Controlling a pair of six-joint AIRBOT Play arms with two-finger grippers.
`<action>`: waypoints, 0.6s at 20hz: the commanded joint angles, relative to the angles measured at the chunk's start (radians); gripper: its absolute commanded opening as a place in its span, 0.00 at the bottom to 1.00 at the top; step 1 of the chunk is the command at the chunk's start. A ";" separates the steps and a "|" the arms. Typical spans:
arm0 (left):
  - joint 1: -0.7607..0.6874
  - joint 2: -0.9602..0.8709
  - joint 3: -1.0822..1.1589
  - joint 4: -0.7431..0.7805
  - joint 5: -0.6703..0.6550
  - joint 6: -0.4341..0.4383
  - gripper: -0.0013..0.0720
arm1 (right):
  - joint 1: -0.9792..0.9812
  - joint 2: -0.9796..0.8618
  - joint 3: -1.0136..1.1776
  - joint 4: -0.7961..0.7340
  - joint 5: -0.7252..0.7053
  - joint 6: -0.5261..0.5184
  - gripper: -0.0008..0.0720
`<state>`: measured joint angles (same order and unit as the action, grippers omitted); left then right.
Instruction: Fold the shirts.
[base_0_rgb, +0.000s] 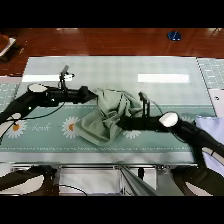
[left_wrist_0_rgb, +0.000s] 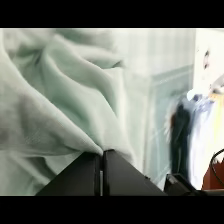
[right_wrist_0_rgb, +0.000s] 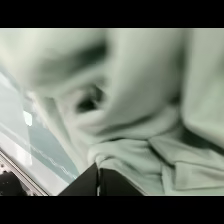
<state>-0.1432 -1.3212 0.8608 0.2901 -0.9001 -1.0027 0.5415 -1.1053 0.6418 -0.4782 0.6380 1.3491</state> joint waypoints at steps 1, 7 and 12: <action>0.076 0.105 0.134 -0.047 -0.008 0.000 0.04 | -0.159 0.064 0.276 -0.238 0.173 0.023 0.04; 0.255 0.323 0.576 -0.073 0.001 -0.016 0.04 | -0.380 0.154 1.033 -0.575 0.527 0.080 0.04; 0.397 0.530 0.755 0.008 -0.043 -0.033 0.04 | -0.390 0.290 1.296 -0.799 0.613 0.107 0.04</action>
<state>0.1753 -0.9024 1.5166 0.2375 -0.9180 -1.0176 0.1703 -0.8883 1.7908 -1.1156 1.1717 1.4330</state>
